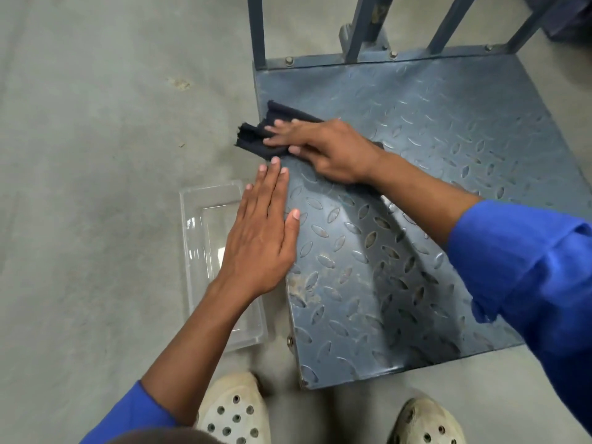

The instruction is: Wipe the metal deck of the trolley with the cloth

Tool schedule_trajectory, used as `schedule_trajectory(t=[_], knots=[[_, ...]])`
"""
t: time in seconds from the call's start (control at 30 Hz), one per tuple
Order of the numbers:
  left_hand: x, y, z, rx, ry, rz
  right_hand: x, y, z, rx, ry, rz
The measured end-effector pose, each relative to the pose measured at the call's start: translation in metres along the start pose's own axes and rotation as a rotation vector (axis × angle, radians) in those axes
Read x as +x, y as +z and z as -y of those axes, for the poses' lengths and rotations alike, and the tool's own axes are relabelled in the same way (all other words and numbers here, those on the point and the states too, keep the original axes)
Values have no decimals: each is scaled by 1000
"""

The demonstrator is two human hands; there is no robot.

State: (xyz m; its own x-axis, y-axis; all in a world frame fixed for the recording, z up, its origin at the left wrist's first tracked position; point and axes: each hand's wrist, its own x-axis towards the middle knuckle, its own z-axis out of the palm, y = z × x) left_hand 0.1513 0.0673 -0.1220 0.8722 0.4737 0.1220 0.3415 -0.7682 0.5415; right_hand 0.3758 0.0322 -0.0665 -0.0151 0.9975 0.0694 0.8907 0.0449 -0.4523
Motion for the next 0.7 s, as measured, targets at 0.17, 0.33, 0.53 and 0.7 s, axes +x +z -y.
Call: schedule_trajectory(t=[0.17,0.33,0.53,0.7], knots=[[1,-4,-1,30,8,25,16,-17,-7,-51,289,-100],[1,-3,0,51,12,19,-9,-1,12,-14,124,-15],[3,-4,3,52,28,21,-65,8,26,-16,196,-131],[14,-9,12,46,55,27,-82,12,37,-5,209,-166]])
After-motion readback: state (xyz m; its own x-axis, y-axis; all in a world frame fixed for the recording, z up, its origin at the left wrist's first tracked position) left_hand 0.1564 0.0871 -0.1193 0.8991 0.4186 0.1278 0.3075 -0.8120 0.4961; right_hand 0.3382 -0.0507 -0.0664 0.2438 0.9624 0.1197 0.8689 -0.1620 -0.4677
